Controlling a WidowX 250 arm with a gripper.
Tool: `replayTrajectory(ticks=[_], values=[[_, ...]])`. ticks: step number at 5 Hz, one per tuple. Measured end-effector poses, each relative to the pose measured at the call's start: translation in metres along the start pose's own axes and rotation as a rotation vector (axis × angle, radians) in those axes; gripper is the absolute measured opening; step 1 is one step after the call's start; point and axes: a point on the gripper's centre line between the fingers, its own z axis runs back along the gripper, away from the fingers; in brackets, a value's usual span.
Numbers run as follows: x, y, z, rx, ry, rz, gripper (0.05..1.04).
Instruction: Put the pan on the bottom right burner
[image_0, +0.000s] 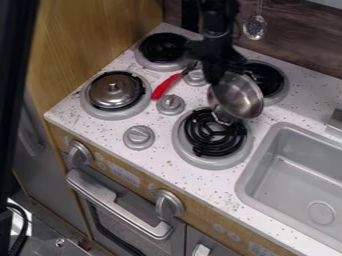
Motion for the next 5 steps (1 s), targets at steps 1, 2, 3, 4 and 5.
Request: replayTrajectory(ticks=[1, 2, 3, 4, 5], values=[[-0.016, 0.012, -0.005, -0.038, 0.053, 0.050, 0.055], [-0.025, 0.021, -0.008, -0.022, 0.103, 0.033, 0.055], [-0.036, 0.029, -0.015, -0.019, 0.169, 0.047, 0.055], [-0.054, 0.030, -0.020, -0.020, 0.210, 0.050, 0.055], [-0.068, 0.026, -0.016, -0.019, 0.209, 0.042, 0.055]])
